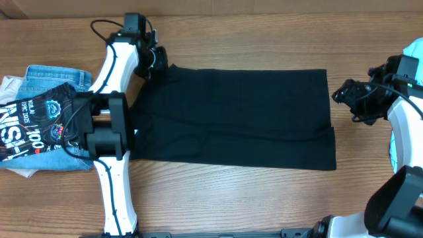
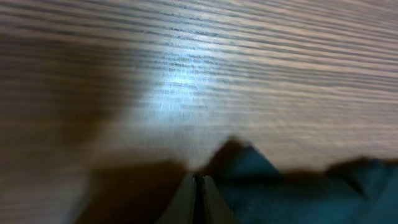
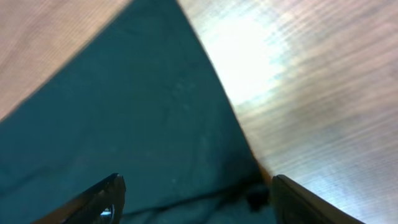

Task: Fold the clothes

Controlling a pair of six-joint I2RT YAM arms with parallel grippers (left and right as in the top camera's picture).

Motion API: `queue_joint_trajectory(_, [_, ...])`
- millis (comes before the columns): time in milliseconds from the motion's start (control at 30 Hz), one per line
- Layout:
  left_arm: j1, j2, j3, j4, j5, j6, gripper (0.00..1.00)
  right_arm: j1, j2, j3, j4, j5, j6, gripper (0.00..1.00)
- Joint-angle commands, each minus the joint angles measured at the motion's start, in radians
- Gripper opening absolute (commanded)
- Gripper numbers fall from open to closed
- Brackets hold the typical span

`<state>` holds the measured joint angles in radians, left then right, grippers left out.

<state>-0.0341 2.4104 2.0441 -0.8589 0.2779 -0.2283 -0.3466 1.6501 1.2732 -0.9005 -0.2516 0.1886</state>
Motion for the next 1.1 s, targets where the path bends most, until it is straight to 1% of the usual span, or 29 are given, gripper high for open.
queue_joint_trajectory(0, [0.007, -0.138, 0.042, -0.018, 0.019, -0.001, 0.04, -0.001, 0.064, 0.083, 0.021, -0.087, -0.072, 0.8])
queue_joint_trajectory(133, [0.005, -0.189, 0.042, -0.059, 0.031, -0.031, 0.04, 0.014, 0.198, 0.212, 0.056, -0.087, -0.102, 0.8])
queue_joint_trajectory(267, [-0.003, -0.198, 0.042, -0.108, 0.026, -0.031, 0.04, 0.035, 0.327, 0.297, 0.176, -0.08, -0.111, 0.79])
queue_joint_trajectory(367, [-0.007, -0.195, 0.038, -0.145, 0.026, -0.035, 0.04, 0.051, 0.408, 0.313, 0.275, -0.08, -0.111, 0.79])
queue_joint_trajectory(567, [-0.012, -0.193, 0.037, -0.17, 0.011, -0.034, 0.04, 0.088, 0.535, 0.313, 0.44, -0.076, -0.111, 0.79])
queue_joint_trajectory(733, [-0.024, -0.193, 0.037, -0.177, 0.0, -0.034, 0.04, 0.117, 0.602, 0.313, 0.517, -0.043, -0.11, 0.78])
queue_joint_trajectory(900, [-0.033, -0.192, 0.037, -0.176, -0.01, -0.034, 0.04, 0.137, 0.642, 0.312, 0.497, 0.04, -0.11, 0.71])
queue_joint_trajectory(967, [-0.034, -0.192, 0.037, -0.177, -0.032, -0.034, 0.04, 0.137, 0.647, 0.312, 0.483, 0.064, -0.107, 0.61])
queue_joint_trajectory(1033, [-0.034, -0.192, 0.037, -0.177, -0.045, -0.034, 0.04, 0.137, 0.648, 0.312, 0.473, 0.082, -0.107, 0.49])
queue_joint_trajectory(1067, [-0.034, -0.192, 0.037, -0.177, -0.049, -0.034, 0.04, 0.137, 0.648, 0.312, 0.469, 0.086, -0.107, 0.45])
